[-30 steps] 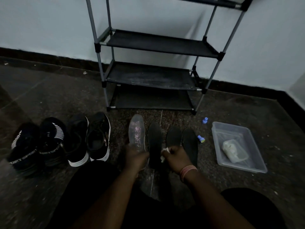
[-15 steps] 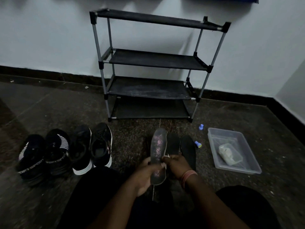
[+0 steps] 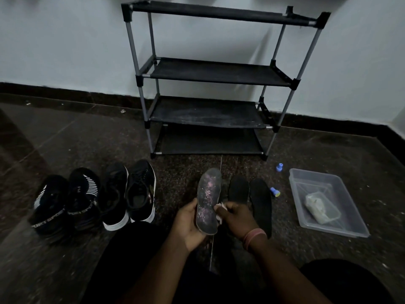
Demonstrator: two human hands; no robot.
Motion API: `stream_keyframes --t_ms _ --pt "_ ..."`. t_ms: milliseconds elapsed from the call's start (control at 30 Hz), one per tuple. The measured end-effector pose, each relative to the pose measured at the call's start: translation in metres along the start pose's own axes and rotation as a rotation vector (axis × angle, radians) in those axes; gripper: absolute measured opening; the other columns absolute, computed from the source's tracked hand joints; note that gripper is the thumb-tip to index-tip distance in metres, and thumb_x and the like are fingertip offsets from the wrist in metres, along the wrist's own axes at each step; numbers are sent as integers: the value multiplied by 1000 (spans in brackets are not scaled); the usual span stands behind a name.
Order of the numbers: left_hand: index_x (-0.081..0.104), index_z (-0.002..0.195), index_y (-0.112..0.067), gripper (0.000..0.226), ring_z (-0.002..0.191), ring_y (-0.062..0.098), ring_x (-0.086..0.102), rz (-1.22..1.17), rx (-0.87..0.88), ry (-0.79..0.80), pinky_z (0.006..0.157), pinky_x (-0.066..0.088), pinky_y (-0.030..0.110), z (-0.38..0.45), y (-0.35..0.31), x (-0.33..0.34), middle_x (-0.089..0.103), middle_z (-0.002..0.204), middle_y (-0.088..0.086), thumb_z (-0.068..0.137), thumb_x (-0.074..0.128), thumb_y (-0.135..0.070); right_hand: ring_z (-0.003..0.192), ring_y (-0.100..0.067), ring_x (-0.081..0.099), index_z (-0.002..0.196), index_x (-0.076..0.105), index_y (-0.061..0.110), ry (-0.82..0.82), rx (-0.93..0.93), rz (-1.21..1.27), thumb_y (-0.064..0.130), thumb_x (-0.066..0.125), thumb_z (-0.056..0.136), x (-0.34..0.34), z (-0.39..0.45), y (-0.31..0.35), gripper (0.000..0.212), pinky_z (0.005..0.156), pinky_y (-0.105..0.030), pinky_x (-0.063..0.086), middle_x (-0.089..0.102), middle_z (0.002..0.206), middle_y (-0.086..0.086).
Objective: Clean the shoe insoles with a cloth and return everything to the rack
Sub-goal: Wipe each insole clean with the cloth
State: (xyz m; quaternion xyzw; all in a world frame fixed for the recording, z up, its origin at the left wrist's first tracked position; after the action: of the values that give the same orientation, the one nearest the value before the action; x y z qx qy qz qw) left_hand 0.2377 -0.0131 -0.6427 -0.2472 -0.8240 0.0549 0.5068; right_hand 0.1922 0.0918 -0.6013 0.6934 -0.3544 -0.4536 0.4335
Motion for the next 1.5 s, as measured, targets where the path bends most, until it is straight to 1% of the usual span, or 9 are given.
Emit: stream_keyframes --t_ms 167,367,600,767,900,1100,1233,1400,1500 --pt "67 124 3 50 92 28 64 -36 31 -13 85 52 38 10 -8 0 67 112 19 99 49 -37 83 -7 69 91 74 27 38 -164 -331 38 56 92 9 10 13 21 80 -31 54 75 90 6" --pt "62 130 -3 49 97 30 67 -42 0 -30 93 50 41 24 -6 3 70 113 19 101 51 -39 110 -10 59 132 52 21 -11 -342 -443 16 52 96 5 6 49 37 97 -20 42 62 123 6" --pt "53 140 -6 48 103 30 71 24 114 -6 85 58 41 38 -23 6 68 124 21 106 39 -38 95 -6 63 108 63 25 -234 -501 -407 17 62 92 -17 5 76 18 85 -27 51 67 102 8" --pt "59 134 0 75 126 31 58 59 -8 -10 114 38 45 43 -12 8 61 136 20 100 34 -62 94 -14 65 106 76 17 -12 -589 -508 -1 66 82 27 2 70 31 87 -21 50 68 102 -3" --pt "78 106 -1 76 103 29 73 -28 43 -26 96 47 43 51 -27 1 72 119 18 99 34 -64 101 -9 64 110 75 27 143 -631 -513 2 67 84 44 -7 75 37 92 -21 49 69 103 3" --pt "59 134 0 78 116 34 62 -7 -63 27 101 44 49 55 -14 14 59 138 23 99 34 -66 93 -13 66 94 79 16 -47 -487 -490 13 71 87 10 11 68 12 84 -1 39 73 102 -7" --pt "64 122 2 74 99 35 73 -42 16 -33 94 47 48 59 -23 7 69 122 23 102 31 -61 111 -11 62 109 75 19 161 -431 -462 4 65 88 39 2 67 28 100 -21 44 71 119 -2" --pt "77 109 -4 67 118 31 62 -89 14 -14 111 40 48 59 -25 10 71 120 18 102 35 -57 123 -16 56 113 74 12 60 -403 -533 6 61 90 23 26 76 26 99 -4 34 62 128 -4" --pt "65 128 -1 71 128 32 58 -169 115 -31 115 37 45 64 -39 2 63 135 18 104 30 -58 111 -21 63 112 74 22 194 -486 -568 23 44 83 52 14 89 41 97 -28 49 68 118 -6"
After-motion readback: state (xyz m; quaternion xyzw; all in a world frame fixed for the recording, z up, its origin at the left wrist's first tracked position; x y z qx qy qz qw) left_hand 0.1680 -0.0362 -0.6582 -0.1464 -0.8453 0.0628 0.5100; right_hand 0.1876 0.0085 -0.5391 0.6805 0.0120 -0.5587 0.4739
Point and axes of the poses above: each hand's wrist, its own z-axis towards the middle knuckle, its own x-axis out of the palm, y = z × x, the point moved 10 cm from there along z, towards the middle knuckle
